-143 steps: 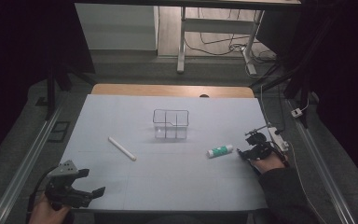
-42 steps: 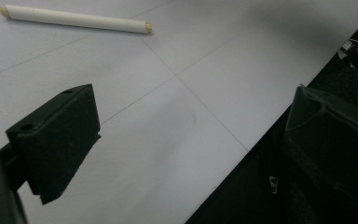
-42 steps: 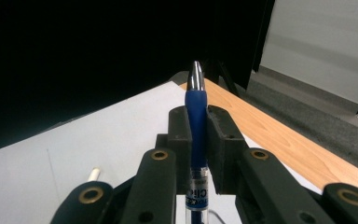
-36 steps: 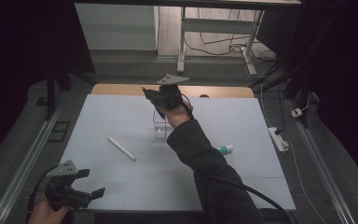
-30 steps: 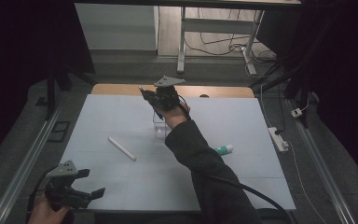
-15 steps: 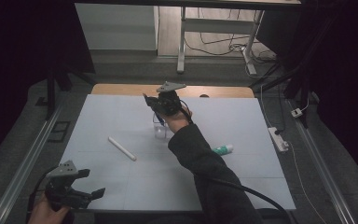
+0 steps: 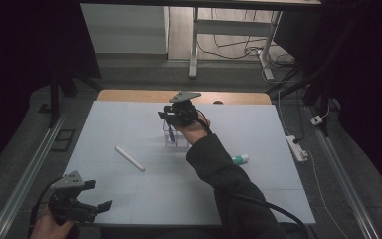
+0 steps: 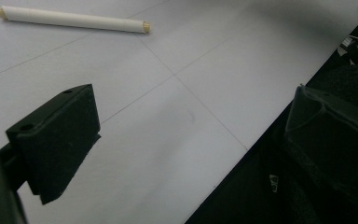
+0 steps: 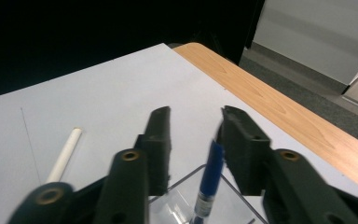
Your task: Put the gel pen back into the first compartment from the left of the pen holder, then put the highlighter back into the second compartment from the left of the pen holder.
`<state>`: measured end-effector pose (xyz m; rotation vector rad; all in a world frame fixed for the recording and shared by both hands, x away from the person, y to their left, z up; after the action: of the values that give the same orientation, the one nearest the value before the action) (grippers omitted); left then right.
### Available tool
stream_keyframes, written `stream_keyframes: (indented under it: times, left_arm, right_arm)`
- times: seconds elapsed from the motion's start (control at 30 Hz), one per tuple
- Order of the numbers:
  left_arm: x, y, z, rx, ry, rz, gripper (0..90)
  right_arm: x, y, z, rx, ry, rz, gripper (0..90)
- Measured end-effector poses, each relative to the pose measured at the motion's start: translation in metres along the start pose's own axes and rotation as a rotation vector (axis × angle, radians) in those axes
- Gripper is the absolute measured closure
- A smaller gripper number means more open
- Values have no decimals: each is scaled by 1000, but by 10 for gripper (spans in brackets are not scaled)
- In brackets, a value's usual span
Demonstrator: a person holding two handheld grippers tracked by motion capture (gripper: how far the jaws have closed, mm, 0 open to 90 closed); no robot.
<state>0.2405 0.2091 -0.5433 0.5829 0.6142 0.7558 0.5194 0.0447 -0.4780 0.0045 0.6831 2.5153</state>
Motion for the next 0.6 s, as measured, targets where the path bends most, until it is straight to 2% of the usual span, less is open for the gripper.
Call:
stream_keyframes:
  times: [0.13,0.2,0.3,0.5,0.6]
  left_arm:
    - [0,0,0,0,-3,0,31]
    - [0,0,0,1,-3,0,31]
    - [0,0,0,2,-4,0,31]
    - [0,-1,0,2,0,0,31]
    - [0,-1,0,4,-1,1,31]
  right_arm:
    - [-2,5,1,9,-11,-13,496]
    - [-3,8,-1,34,-38,-13,420]
    - [-2,11,-4,82,-60,12,315]
    - [2,20,-6,116,-41,18,84]
    - [5,26,-7,137,-35,20,12]
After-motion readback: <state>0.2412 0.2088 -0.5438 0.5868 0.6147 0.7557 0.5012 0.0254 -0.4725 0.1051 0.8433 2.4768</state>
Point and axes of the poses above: each handheld gripper's, and its own axes: y roughly backward along the jaws, z roughly out of its top, x roughly to its left, the point moved 10 cm from there along -y, roughly forward along the jaws, and after that the axes turned 5 degrees about y, right-handed, at the moved point
